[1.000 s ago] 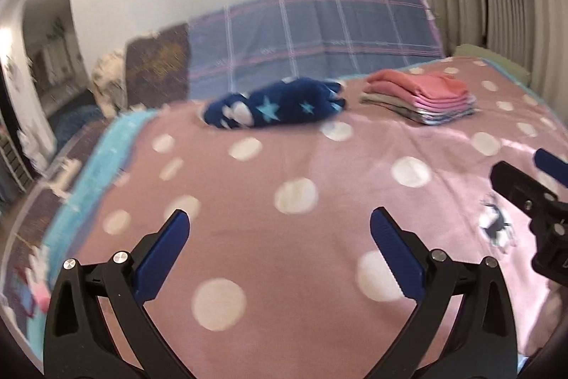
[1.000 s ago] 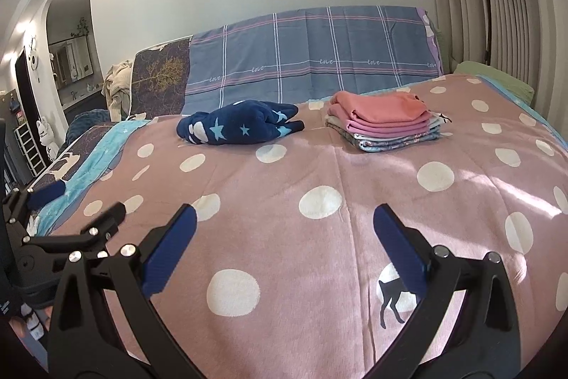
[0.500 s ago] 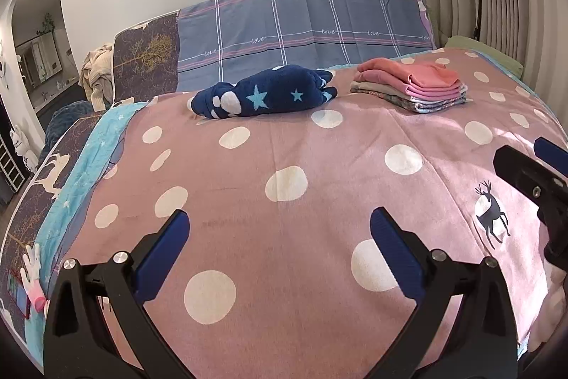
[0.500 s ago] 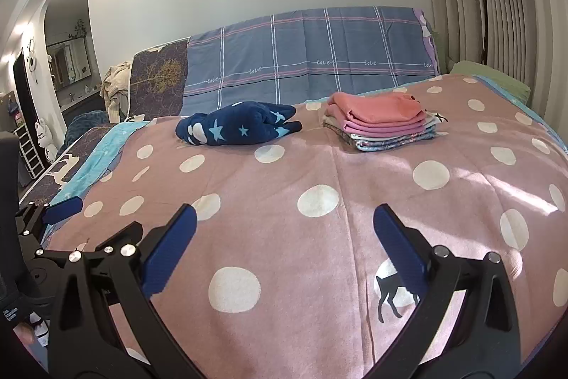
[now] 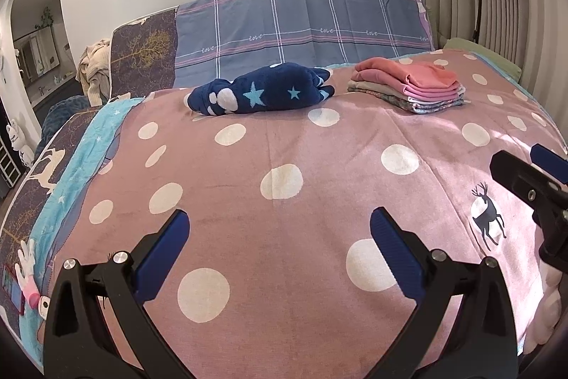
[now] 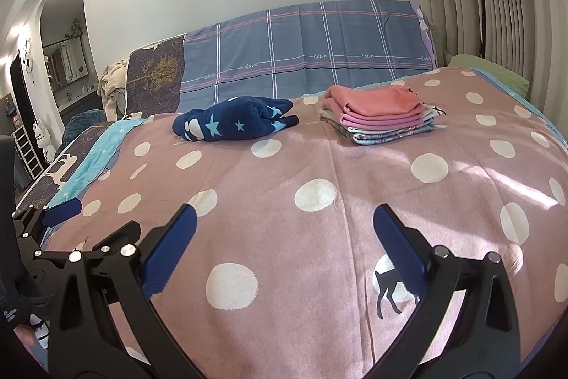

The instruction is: Fold small clothes

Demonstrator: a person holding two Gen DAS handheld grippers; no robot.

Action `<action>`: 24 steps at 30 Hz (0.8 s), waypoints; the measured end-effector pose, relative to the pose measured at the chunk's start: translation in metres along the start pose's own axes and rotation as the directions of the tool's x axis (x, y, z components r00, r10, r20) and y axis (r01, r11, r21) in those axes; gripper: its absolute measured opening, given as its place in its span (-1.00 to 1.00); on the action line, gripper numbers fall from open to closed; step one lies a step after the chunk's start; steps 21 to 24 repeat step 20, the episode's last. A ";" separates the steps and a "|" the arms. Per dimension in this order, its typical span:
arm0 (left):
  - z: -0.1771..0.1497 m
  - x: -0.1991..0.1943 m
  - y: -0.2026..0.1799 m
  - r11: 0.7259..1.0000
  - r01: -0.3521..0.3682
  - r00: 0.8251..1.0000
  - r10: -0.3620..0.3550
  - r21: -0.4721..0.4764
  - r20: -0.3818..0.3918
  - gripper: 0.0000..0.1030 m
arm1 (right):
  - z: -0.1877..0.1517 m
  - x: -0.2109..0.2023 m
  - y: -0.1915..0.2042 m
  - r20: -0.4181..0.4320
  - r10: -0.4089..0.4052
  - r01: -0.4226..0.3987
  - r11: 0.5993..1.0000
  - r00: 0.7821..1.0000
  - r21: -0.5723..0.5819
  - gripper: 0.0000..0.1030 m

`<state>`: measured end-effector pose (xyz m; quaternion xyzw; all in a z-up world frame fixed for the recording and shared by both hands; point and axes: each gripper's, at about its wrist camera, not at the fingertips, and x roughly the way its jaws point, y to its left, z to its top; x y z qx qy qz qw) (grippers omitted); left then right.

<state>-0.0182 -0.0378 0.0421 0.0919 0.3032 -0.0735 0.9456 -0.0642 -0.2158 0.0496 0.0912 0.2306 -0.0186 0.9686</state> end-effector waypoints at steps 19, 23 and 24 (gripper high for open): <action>0.000 0.007 0.003 1.000 0.009 1.000 -0.009 -0.001 -0.019 0.97 | -0.001 0.007 0.002 -0.021 0.005 -0.005 1.000 1.000 -0.011 0.96; -0.001 0.007 0.003 1.000 0.009 1.000 -0.009 -0.002 -0.020 0.97 | -0.001 0.008 0.002 -0.023 0.006 -0.006 1.000 1.000 -0.012 0.96; -0.001 0.007 0.003 1.000 0.009 1.000 -0.009 -0.002 -0.020 0.97 | -0.001 0.008 0.002 -0.023 0.006 -0.006 1.000 1.000 -0.012 0.96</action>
